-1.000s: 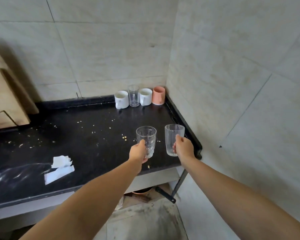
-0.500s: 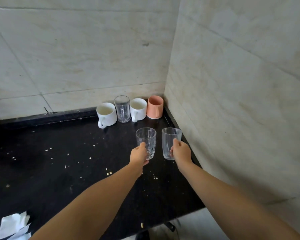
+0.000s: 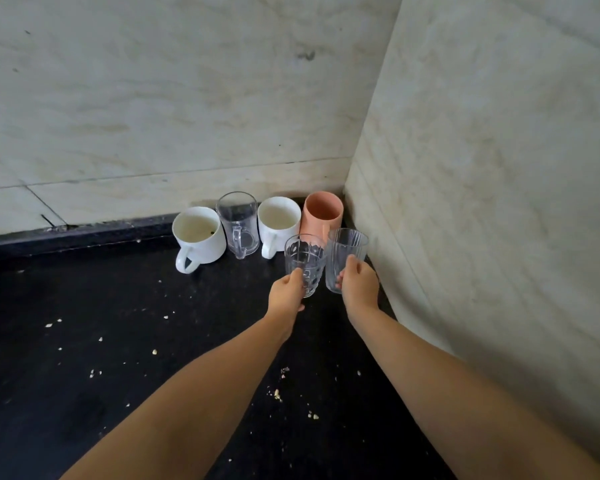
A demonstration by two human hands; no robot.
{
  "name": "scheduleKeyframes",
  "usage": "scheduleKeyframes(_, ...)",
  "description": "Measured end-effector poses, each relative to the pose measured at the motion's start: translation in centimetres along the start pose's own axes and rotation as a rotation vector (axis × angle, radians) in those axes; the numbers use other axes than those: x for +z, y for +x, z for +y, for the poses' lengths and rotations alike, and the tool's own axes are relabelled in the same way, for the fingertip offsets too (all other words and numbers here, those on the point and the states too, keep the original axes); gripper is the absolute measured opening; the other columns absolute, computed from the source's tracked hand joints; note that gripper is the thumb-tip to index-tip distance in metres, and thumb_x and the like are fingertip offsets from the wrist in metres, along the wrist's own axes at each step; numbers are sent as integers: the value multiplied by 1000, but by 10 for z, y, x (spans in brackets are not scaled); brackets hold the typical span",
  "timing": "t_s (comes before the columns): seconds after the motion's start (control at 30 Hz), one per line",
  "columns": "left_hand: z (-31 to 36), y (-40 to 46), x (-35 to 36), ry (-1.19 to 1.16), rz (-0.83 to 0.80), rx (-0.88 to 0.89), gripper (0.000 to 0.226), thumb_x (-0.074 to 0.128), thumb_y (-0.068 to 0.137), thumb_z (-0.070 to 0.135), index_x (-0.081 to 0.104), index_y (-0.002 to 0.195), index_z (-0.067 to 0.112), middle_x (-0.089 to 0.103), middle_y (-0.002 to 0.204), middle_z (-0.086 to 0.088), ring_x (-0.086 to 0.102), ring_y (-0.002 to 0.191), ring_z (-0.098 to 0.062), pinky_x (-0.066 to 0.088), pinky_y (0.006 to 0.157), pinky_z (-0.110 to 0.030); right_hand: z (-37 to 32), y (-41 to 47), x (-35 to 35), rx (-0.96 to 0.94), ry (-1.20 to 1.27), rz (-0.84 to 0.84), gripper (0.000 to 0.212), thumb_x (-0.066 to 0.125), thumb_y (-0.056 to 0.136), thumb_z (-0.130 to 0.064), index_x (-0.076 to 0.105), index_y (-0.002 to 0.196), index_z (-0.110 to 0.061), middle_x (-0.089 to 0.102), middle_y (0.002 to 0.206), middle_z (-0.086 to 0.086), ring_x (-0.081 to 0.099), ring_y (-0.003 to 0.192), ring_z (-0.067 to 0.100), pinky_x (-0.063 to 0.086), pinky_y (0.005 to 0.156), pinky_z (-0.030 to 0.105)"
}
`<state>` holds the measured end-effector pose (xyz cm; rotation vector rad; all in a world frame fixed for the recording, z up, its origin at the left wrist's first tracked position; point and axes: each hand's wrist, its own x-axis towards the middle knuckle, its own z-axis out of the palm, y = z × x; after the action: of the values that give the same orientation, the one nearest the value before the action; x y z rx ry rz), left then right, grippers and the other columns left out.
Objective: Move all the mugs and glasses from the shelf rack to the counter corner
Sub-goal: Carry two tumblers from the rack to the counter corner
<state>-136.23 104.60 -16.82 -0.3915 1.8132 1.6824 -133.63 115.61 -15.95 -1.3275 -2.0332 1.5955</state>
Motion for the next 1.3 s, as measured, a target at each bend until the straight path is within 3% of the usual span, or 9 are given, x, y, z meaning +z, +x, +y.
scheduleKeyframes(0.17, -4, 15, 10, -22, 11, 22, 33, 42, 95, 32, 46, 65, 19, 40, 61, 4, 42, 64, -12, 43, 71, -30, 6, 12, 7, -44, 51, 29, 42, 37, 101, -29, 48, 62, -18, 54, 62, -1, 55, 62, 16, 49, 74, 36)
scheduleKeyframes(0.37, -5, 23, 19, -125, 46, 9, 34, 41, 88, 18, 35, 55, 18, 40, 60, 0, 39, 62, -13, 41, 73, -30, 15, 15, 4, -90, 81, 39, 39, 35, 102, -25, 50, 67, -17, 59, 70, -2, 62, 70, 14, 44, 64, 21)
scheduleKeyframes(0.47, -6, 25, 21, -147, 54, 14, 31, 40, 87, 17, 37, 56, 16, 45, 66, -2, 44, 68, -14, 43, 78, -31, 21, 10, 3, -97, 66, 17, 36, 33, 103, -26, 57, 83, -7, 62, 83, 5, 60, 78, 15, 43, 68, 22)
scheduleKeyframes(0.63, -6, 27, 19, -153, 77, 14, 30, 39, 87, 17, 38, 57, 17, 47, 67, -1, 47, 72, -15, 46, 84, -34, 40, 2, 3, -128, -33, -31, 38, 31, 103, -27, 59, 107, -2, 56, 90, 1, 48, 72, 0, 35, 61, 11)
scheduleKeyframes(0.73, -6, 28, 17, -170, 79, 8, 30, 40, 87, 17, 39, 57, 17, 47, 66, -1, 47, 73, -15, 47, 88, -35, 37, 4, 5, -112, -60, -34, 38, 29, 104, -27, 57, 109, -2, 55, 92, 2, 47, 72, -1, 33, 60, 11)
scheduleKeyframes(0.93, -7, 25, 14, -148, 78, 14, 26, 41, 85, 17, 37, 60, 17, 41, 65, 1, 41, 73, -17, 45, 87, -35, 30, 9, 1, -67, -126, -74, 40, 28, 104, -27, 58, 109, -2, 55, 97, 6, 52, 86, 17, 34, 66, 21)
scheduleKeyframes(1.07, -5, 25, 8, -103, 27, -8, 14, 42, 86, 18, 51, 75, 15, 52, 84, -4, 49, 88, -17, 43, 96, -37, 22, 11, -7, 27, -162, -106, 39, 30, 103, -31, 55, 114, -3, 54, 99, 7, 48, 84, 17, 35, 76, 28)
scheduleKeyframes(1.17, -2, 22, -1, -34, 31, 11, 18, 42, 89, 24, 55, 80, 15, 54, 85, 0, 49, 89, -17, 40, 84, -33, 17, 8, -18, 73, -118, -89, 33, 34, 101, -33, 50, 114, -7, 51, 96, 6, 47, 80, 17, 34, 76, 30)
scheduleKeyframes(1.3, 7, 11, -15, 155, 163, 64, 35, 44, 91, 30, 54, 118, 10, 56, 113, -9, 52, 109, -27, 44, 92, -39, 14, 0, -40, -1, -175, -80, 21, 35, 100, -27, 45, 95, -9, 47, 97, 12, 44, 88, 22, 35, 78, 31)
